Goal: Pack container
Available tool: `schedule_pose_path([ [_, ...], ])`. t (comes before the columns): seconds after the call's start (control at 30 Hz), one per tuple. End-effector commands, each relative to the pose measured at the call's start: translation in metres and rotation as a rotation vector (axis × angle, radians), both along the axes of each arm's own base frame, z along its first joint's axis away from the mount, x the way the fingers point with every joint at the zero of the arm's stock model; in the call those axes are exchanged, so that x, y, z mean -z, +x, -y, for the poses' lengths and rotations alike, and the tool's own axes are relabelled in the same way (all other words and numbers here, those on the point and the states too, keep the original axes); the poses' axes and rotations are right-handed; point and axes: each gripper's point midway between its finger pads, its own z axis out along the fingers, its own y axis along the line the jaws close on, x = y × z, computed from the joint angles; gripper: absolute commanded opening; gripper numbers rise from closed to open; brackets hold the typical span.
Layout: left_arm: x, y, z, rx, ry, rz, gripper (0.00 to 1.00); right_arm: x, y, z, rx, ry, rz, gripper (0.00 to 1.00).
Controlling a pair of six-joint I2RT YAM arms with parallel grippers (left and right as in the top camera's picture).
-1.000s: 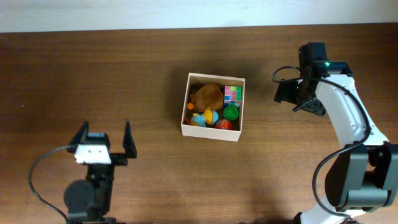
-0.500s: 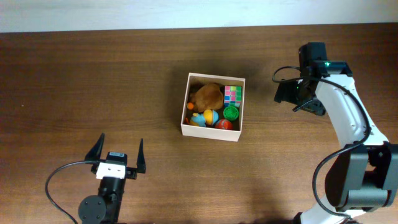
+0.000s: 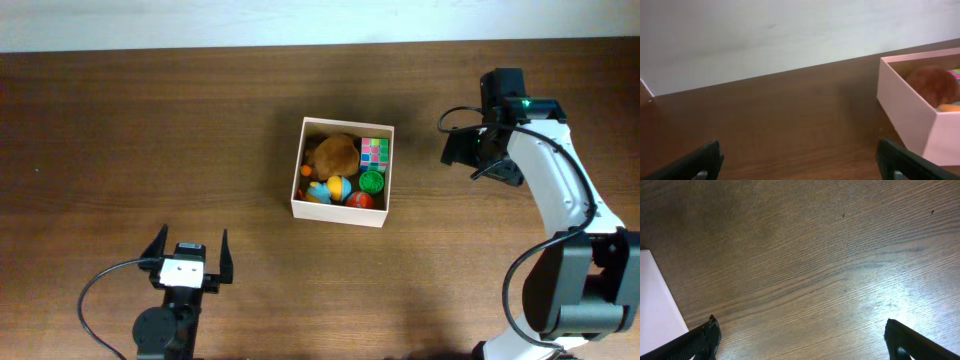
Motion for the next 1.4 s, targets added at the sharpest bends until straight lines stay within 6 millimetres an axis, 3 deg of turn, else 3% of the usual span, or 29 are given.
schedule_pose_path([
  [0.0,0.002,0.000,-0.002,-0.010,0.013,0.002,0.99,0.001,-0.001,0.002,0.013,0.001,-0.003,0.99],
  [0.87,0.001,0.000,-0.001,-0.008,0.013,0.004,0.99,0.002,-0.004,0.002,0.010,-0.004,-0.016,0.99],
  [1.0,0.001,0.000,-0.001,-0.008,0.013,0.004,0.99,-0.009,-0.005,0.000,0.004,-0.004,0.010,0.99],
  [1.1,0.001,0.000,-0.001,-0.008,0.013,0.004,0.99,-0.035,0.007,-0.004,-0.009,-0.022,0.122,0.99],
  [1.2,0.001,0.000,-0.001,-0.008,0.013,0.004,0.99,-0.079,0.024,-0.015,-0.034,-0.017,0.312,0.99],
  [1.27,0.001,0.000,-0.001,-0.008,0.013,0.004,0.99,-0.115,0.030,-0.024,-0.056,-0.014,0.443,0.99],
  [1.3,0.001,0.000,-0.001,-0.008,0.013,0.004,0.99,-0.149,0.033,-0.032,-0.072,-0.013,0.568,0.99],
  [1.37,0.001,0.000,-0.001,-0.008,0.013,0.004,0.99,-0.183,0.033,-0.039,-0.106,-0.018,0.682,0.99],
])
